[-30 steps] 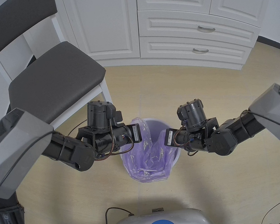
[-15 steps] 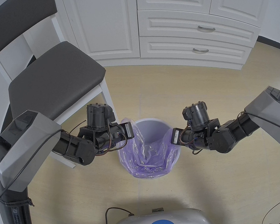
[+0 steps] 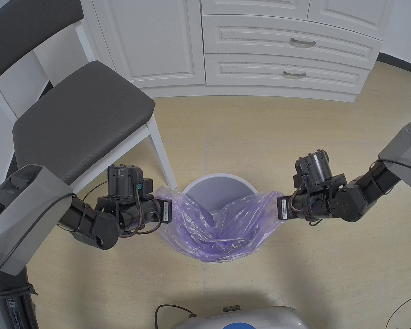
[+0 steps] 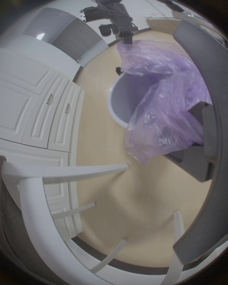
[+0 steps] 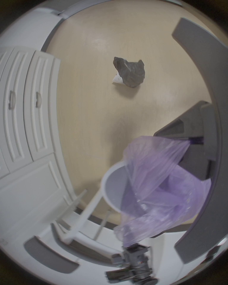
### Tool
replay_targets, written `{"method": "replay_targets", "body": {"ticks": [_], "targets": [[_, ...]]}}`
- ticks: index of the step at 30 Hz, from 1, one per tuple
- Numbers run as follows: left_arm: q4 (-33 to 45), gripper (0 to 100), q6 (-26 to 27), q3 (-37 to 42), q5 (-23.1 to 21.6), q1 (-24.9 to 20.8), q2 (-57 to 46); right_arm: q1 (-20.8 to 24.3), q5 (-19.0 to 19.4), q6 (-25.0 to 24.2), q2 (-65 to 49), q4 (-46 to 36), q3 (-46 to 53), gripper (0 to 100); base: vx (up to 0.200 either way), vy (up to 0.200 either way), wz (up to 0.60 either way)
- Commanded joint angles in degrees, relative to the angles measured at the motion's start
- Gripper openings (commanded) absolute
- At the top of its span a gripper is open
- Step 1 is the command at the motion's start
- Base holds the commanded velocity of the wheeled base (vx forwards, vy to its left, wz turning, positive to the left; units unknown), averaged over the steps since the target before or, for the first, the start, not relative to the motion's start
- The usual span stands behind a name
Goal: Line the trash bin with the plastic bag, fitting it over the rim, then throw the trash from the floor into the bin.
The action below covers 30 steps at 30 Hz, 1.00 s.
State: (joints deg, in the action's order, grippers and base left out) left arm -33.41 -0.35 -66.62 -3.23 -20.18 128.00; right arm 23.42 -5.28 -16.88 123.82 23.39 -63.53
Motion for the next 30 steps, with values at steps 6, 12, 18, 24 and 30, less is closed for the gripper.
{"method": "replay_targets", "body": {"ticks": [6, 12, 18, 24, 30], "targets": [[-0.3, 0, 7.9, 5.6, 0.3, 3.9, -2.8, -3.9, 1.2, 13.0, -4.8, 0.4, 10.5, 0, 0.0, 0.0, 0.0], [-0.3, 0, 9.3, 6.9, 0.3, 4.9, -4.3, -4.5, 1.1, 17.3, -6.4, 1.0, 13.3, 0, 0.0, 0.0, 0.0], [-0.2, 0, 11.7, 10.0, 0.1, 5.1, -7.2, -4.4, 1.2, 21.0, -6.4, 3.5, 16.4, 0, 0.0, 0.0, 0.0], [0.8, 0, 14.3, 13.7, -0.5, 4.6, -11.5, -4.1, 1.2, 22.2, -8.2, 3.6, 18.3, 0, 0.0, 0.0, 0.0], [1.0, 0, 18.4, 17.1, -3.0, 4.5, -13.0, -3.9, 1.7, 28.8, -10.6, 3.6, 22.6, 0, 0.0, 0.0, 0.0]]}}
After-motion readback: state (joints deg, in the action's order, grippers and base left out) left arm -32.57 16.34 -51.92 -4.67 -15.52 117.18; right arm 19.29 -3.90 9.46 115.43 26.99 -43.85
